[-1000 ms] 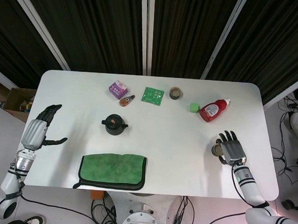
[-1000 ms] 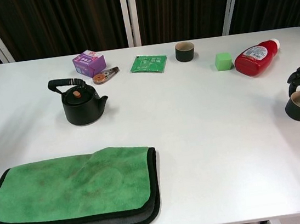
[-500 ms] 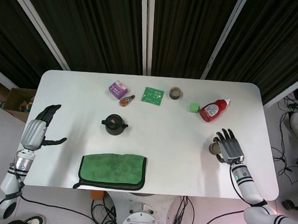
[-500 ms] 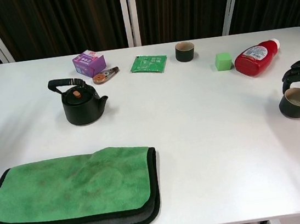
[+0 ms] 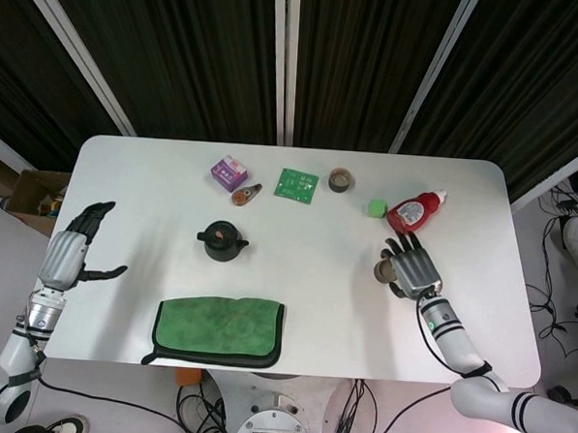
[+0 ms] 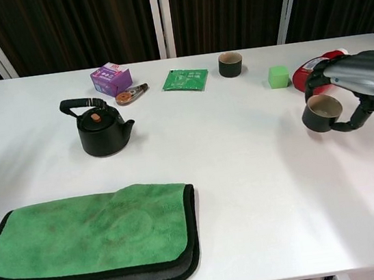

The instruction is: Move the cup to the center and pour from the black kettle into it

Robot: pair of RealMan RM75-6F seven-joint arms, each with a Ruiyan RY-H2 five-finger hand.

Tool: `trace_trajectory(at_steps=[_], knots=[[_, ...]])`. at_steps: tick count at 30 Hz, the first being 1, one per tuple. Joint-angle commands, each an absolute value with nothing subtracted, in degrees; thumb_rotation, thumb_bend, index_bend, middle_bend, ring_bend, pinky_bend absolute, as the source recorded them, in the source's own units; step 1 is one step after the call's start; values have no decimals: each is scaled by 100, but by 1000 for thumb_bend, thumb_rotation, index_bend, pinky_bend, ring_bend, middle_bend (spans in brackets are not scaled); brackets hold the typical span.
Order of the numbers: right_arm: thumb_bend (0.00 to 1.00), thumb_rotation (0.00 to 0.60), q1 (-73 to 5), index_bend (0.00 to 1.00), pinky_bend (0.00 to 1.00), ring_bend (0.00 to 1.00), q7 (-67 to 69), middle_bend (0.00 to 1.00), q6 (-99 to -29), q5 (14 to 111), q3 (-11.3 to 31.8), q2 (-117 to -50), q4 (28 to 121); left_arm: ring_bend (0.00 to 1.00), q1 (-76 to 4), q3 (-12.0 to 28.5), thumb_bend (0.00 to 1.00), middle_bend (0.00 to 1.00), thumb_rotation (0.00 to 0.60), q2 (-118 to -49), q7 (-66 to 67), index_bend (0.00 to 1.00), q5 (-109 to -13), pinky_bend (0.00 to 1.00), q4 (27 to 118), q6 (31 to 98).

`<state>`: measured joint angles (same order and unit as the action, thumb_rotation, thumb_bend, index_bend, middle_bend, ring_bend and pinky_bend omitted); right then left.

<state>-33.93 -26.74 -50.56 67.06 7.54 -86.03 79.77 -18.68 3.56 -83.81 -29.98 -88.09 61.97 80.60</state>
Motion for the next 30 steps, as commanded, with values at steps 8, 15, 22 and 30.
trace_trajectory(at_steps=[8,15,22,30], knots=[[296,600,-4418,553,0,0,-3442,171,-4489,6121,1177,-9281,7743,79,-1816,397,0,90,600,-8284,-3021,34,-8753,171,6244,8115],[295,600,-5016,562,0,0,-3785,168,-4202,5579,1298,-9778,7296,79,-1773,395,0,90,600,-8258,-3077,34,-8719,171,6219,8109],[296,600,-5456,569,0,0,-3877,149,-4061,5274,1307,-10262,6768,79,-1790,416,0,90,600,-8239,-3115,34,-8736,171,6217,8111],[296,600,-5744,568,0,0,-3812,144,-3984,5171,1253,-10657,6296,79,-1785,437,0,90,600,-8212,-3173,34,-8708,171,6214,8094]])
